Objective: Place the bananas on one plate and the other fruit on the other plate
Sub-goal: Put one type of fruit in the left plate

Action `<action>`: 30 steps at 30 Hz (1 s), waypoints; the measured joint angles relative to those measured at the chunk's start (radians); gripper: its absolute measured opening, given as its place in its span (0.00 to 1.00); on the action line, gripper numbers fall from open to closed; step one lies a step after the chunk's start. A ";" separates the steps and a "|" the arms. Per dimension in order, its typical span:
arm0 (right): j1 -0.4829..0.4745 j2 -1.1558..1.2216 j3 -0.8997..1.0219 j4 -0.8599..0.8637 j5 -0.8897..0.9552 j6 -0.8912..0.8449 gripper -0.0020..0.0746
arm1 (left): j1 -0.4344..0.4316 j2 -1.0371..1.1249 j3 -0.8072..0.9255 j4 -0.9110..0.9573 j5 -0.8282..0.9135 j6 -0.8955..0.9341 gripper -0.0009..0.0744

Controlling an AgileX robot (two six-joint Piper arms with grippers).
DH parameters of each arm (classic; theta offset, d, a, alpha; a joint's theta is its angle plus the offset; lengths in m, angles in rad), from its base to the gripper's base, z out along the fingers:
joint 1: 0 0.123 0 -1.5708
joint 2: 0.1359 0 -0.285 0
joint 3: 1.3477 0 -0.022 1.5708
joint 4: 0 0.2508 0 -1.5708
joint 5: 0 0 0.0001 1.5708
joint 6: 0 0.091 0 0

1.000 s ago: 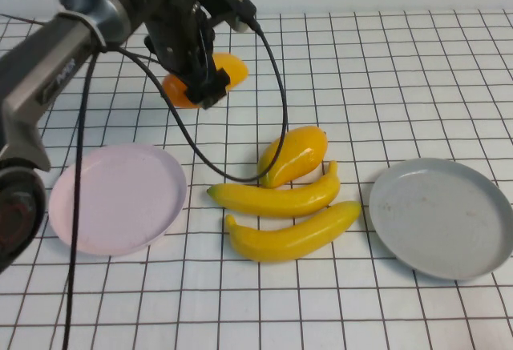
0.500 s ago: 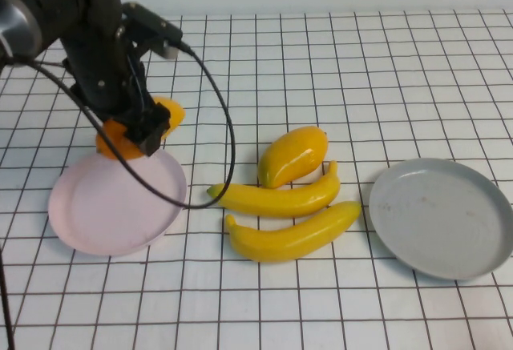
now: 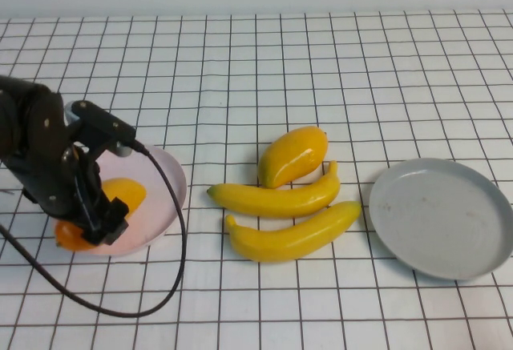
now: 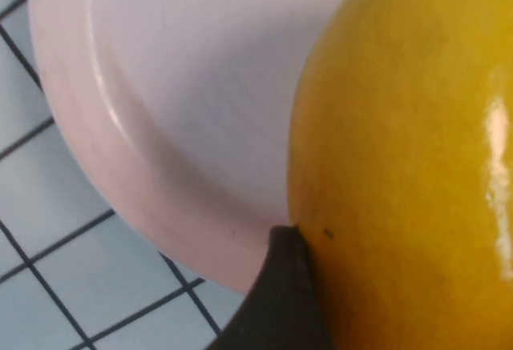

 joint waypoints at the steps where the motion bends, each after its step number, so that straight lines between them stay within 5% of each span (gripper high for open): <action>1: 0.000 0.000 0.000 0.000 0.000 0.000 0.01 | 0.007 0.000 0.028 0.002 -0.033 -0.013 0.75; 13: 0.000 0.000 0.000 0.000 0.000 0.000 0.01 | 0.019 0.000 0.085 0.157 -0.227 -0.322 0.79; 30: 0.000 0.000 0.000 0.001 0.000 0.000 0.01 | 0.021 0.000 -0.057 0.145 -0.004 -0.343 0.79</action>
